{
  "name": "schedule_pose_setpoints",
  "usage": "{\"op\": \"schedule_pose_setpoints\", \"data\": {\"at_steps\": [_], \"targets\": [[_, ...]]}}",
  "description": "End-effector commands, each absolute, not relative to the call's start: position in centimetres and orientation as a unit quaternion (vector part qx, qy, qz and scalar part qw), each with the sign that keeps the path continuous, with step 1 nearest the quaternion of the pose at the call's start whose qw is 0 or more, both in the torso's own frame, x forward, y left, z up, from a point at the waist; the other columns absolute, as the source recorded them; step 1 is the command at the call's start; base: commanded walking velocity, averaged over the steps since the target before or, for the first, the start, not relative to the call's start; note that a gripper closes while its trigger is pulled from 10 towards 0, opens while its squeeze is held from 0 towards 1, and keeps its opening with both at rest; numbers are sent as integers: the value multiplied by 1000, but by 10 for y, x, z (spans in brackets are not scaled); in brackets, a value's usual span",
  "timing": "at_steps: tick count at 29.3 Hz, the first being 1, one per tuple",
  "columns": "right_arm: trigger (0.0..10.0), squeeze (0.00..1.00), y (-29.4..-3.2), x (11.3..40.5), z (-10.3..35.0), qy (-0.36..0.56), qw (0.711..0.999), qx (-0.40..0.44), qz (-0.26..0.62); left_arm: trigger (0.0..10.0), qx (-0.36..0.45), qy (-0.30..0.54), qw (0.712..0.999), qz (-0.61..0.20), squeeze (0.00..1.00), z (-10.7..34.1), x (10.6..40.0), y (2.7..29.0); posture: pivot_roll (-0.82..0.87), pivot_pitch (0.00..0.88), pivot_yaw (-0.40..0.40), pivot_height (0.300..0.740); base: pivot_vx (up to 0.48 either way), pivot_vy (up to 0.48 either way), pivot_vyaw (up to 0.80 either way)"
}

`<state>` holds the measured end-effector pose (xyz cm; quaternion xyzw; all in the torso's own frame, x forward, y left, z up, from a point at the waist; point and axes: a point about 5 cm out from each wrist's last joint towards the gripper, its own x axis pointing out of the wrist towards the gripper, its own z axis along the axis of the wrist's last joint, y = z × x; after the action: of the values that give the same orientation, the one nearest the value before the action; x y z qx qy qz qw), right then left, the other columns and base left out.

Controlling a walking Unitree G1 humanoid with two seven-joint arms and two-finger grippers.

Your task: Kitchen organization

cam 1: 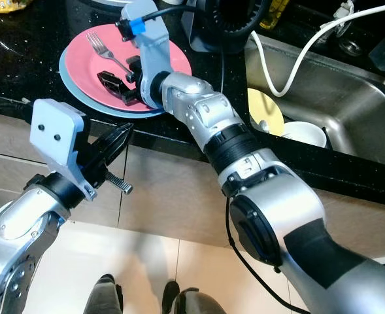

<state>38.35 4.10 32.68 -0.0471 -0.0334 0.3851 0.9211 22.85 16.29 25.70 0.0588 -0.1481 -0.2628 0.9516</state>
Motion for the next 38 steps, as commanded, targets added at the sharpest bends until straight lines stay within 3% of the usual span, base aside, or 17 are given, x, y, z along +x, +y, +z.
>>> {"op": "schedule_pose_setpoints", "data": {"at_steps": [1,2,3,4,24,38], "targets": [[10000,0,37,388,310,17,928,-53,369,10000,51,-143,949,-277,0,254,224,156,219,247,-253,740,0,0,0],[4902,0,36,388,307,37,928,-58,365,10000,51,-143,949,-276,0,254,224,157,217,248,-256,740,0,0,0],[4902,0,35,388,305,50,928,-63,363,10000,51,-142,949,-276,0,254,223,156,214,248,-257,740,0,0,0],[0,0,35,388,304,61,928,-66,362,10000,50,-142,949,-275,0,254,223,156,209,249,-260,740,0,0,0],[0,0,32,390,306,80,926,-81,361,10000,49,-141,954,-260,0,253,222,160,201,248,-277,740,0,0,0],[0,0,18,391,341,28,908,73,411,10000,71,-152,959,-230,0,261,221,173,219,236,-267,740,0,0,0]]}}
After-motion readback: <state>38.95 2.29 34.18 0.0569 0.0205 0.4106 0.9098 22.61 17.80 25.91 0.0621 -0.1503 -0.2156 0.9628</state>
